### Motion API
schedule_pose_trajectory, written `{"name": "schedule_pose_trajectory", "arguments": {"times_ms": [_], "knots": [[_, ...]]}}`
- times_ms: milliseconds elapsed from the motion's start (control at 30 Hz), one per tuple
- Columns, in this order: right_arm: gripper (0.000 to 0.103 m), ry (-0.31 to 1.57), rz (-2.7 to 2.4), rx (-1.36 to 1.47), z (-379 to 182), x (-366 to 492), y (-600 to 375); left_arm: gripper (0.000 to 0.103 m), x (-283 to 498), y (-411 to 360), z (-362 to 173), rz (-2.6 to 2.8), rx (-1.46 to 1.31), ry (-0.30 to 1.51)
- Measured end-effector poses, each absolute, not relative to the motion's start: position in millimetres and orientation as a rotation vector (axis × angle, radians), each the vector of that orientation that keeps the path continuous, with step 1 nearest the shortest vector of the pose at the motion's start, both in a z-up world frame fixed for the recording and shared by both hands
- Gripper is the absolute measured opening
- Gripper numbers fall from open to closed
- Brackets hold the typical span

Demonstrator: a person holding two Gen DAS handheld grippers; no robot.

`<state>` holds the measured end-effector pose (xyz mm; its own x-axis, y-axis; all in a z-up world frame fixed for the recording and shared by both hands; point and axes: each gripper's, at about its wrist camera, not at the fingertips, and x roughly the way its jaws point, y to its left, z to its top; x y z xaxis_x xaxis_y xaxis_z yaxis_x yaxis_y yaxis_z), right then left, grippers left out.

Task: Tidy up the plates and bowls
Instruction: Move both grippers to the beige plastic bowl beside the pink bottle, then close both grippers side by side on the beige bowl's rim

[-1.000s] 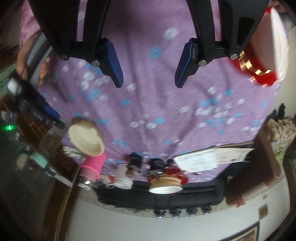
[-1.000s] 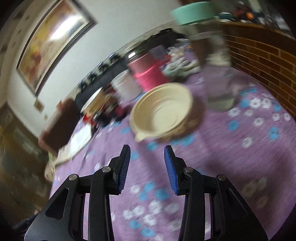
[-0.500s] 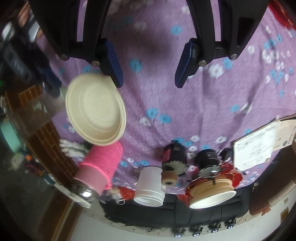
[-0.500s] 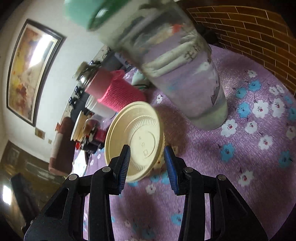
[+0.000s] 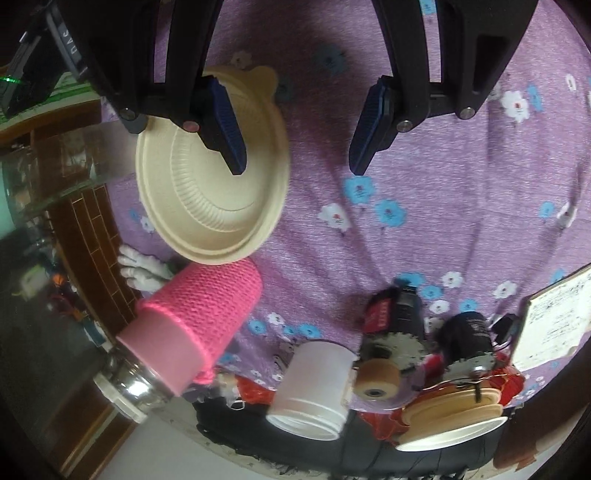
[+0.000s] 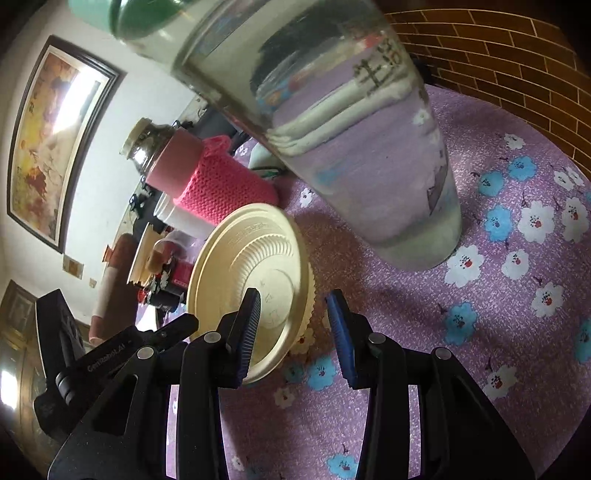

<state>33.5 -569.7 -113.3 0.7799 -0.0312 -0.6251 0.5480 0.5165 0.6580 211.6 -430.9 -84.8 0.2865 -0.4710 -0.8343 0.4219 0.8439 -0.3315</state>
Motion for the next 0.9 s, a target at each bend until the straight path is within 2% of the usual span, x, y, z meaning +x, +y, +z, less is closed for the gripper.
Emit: {"name": "schedule_pose_trajectory", "arguments": {"times_ms": [367,433,533,600,667,767,900], "knots": [[0.037,0.616,-0.38,0.978,-122.7,44.1,-570.7,0.054,210.1,-446.1,-88.3,-0.567,-0.023,1.103],[0.037,0.616,-0.376,0.985,-124.3,45.0,-571.5,0.046,210.6,-445.6,-87.6,-0.555,-0.013,1.086],[0.037,0.617,-0.377,0.987,-127.1,47.7,-571.7,0.023,214.7,-446.9,-95.1,-0.572,-0.015,1.121],[0.037,0.619,-0.38,0.991,-129.5,48.3,-571.8,0.02,217.6,-444.2,-98.4,-0.575,-0.036,1.133],[0.037,0.622,-0.386,0.98,-130.3,49.5,-571.1,0.011,218.4,-444.1,-100.4,-0.577,-0.036,1.131],[0.037,0.617,-0.394,0.959,-129.5,51.4,-570.0,0.009,217.7,-445.7,-99.9,-0.59,-0.032,1.124],[0.015,0.617,-0.377,0.952,-129.6,53.5,-569.7,0.009,213.5,-446.2,-94.9,-0.612,-0.036,1.111]]}}
